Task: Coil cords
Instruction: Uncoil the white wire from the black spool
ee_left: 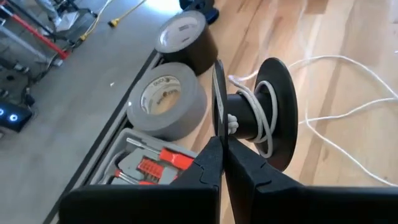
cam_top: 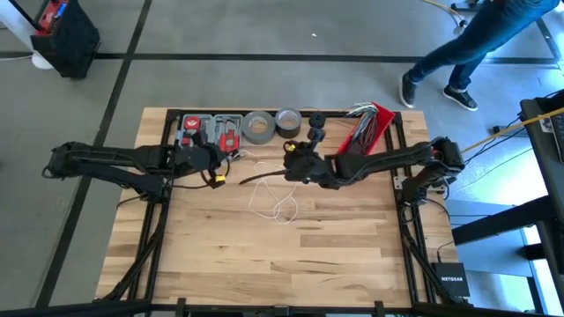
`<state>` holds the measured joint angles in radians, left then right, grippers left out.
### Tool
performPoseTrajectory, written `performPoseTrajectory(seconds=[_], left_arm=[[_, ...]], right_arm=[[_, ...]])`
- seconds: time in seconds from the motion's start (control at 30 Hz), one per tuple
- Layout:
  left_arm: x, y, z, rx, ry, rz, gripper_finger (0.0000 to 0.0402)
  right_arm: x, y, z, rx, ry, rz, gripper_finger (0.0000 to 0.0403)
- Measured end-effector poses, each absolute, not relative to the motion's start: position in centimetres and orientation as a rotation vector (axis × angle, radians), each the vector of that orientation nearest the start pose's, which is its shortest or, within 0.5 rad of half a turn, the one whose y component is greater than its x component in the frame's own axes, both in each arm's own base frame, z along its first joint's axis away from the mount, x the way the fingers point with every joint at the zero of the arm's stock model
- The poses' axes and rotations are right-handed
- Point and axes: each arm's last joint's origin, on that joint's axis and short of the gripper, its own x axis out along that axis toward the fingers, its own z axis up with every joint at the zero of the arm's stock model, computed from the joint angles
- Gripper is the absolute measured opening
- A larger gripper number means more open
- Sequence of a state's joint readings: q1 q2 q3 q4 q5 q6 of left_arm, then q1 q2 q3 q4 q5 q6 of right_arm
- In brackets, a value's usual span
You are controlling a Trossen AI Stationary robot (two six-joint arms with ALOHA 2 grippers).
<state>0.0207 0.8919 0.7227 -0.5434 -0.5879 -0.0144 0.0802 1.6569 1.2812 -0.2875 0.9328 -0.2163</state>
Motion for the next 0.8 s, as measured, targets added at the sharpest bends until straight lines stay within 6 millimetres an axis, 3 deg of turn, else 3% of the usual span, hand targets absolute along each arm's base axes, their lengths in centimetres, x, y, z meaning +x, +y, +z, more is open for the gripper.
performPoseTrajectory(seconds=[0.3,0.5,0.6,0.7,0.8], left_arm=[[17.6,3.2,26.4,0.122,0.696,0.670,0.0002],[17.4,4.2,26.5,0.072,0.680,0.757,0.0002],[17.2,4.8,26.6,0.082,0.662,0.866,0.0002],[17.0,5.1,26.7,0.084,0.653,0.921,0.0002],[17.0,5.0,26.7,0.085,0.653,0.916,0.0002]], right_arm=[[37.1,5.6,31.0,-0.511,0.374,-0.449,0.0007],[37.2,7.5,30.9,-0.515,0.317,-0.062,0.0007],[36.9,7.9,29.8,-0.451,0.393,0.122,0.0007],[36.7,7.7,28.9,-0.395,0.477,0.119,0.0011],[36.9,7.4,28.3,-0.351,0.517,-0.027,0.0027]])
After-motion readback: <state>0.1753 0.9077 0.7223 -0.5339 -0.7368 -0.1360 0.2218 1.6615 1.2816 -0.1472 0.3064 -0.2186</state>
